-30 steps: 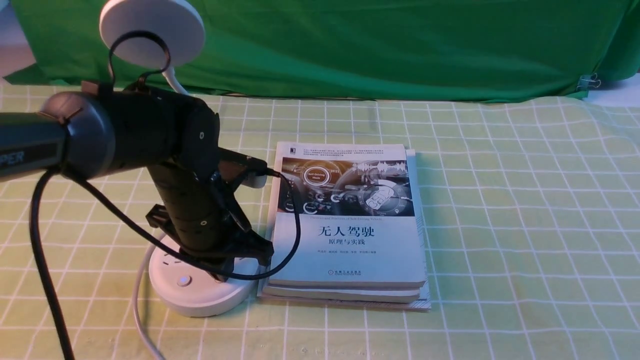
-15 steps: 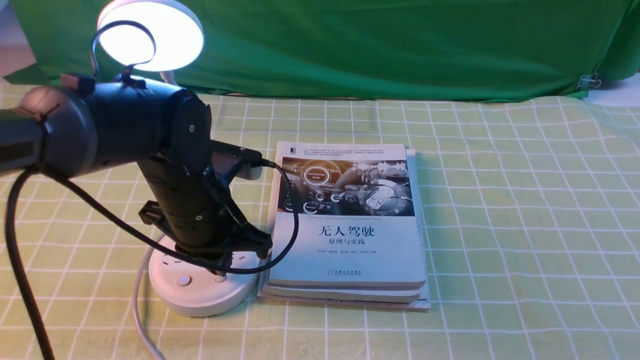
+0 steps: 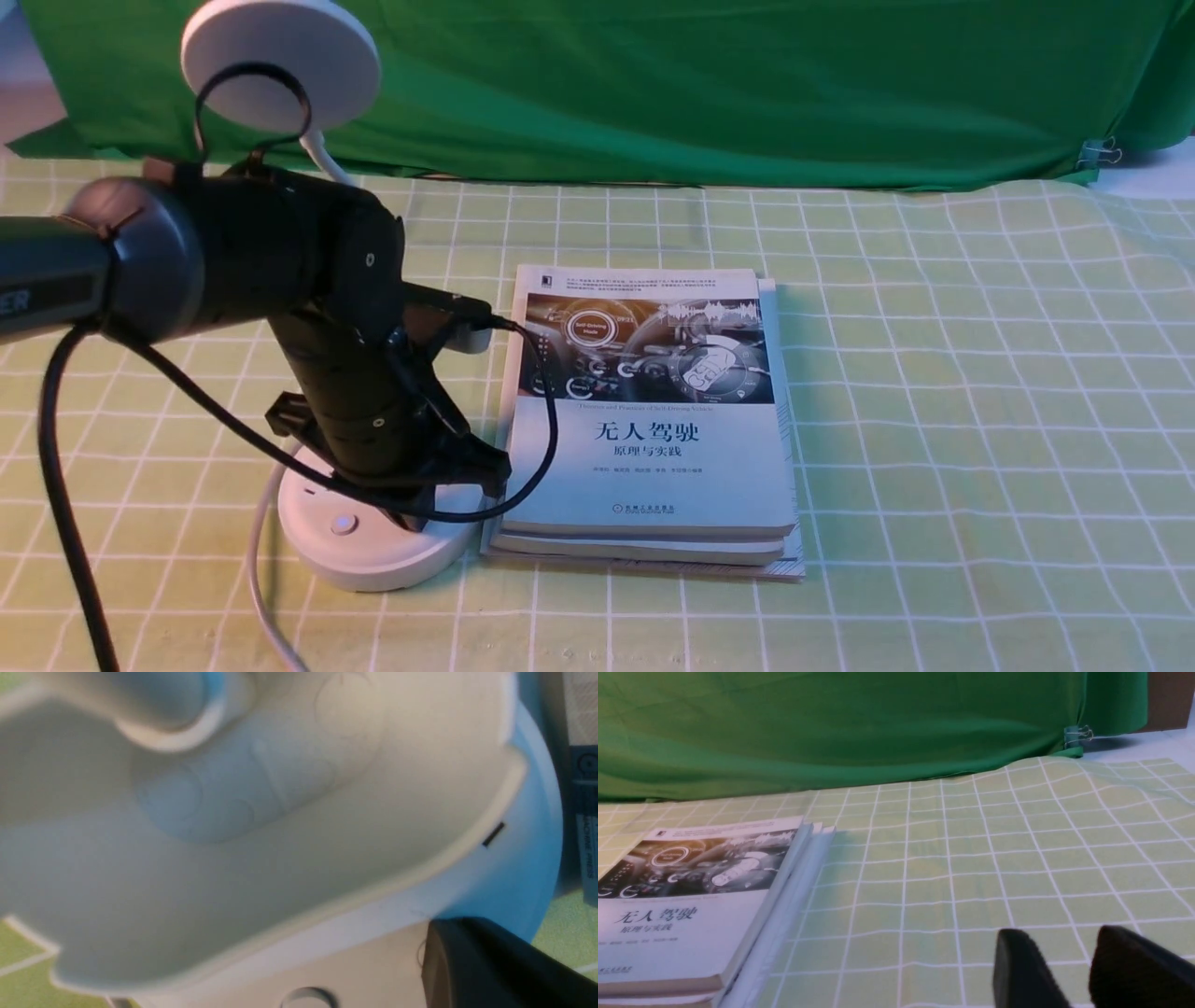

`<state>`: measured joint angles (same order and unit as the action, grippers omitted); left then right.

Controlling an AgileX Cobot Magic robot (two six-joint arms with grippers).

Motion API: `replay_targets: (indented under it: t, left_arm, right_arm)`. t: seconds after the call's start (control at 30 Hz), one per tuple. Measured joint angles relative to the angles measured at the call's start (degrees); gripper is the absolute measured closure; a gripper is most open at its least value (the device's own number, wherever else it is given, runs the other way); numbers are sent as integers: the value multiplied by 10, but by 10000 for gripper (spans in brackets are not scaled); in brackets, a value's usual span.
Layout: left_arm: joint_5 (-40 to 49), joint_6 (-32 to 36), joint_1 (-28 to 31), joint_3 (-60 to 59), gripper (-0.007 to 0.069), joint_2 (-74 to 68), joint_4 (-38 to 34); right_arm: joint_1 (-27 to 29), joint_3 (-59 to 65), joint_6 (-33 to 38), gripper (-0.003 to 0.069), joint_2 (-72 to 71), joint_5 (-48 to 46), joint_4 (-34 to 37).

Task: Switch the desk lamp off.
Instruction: Use the left arm to press the button switch on the lamp holder

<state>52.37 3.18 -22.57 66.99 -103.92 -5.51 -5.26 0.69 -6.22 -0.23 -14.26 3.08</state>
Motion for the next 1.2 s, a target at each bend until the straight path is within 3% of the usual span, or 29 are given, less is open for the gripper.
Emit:
replay_targets:
  t: [1.2]
  left_arm:
    - [-14,-9,-1,-11,623,15,1]
  right_arm:
    - [0,0,0,420,0,0,0]
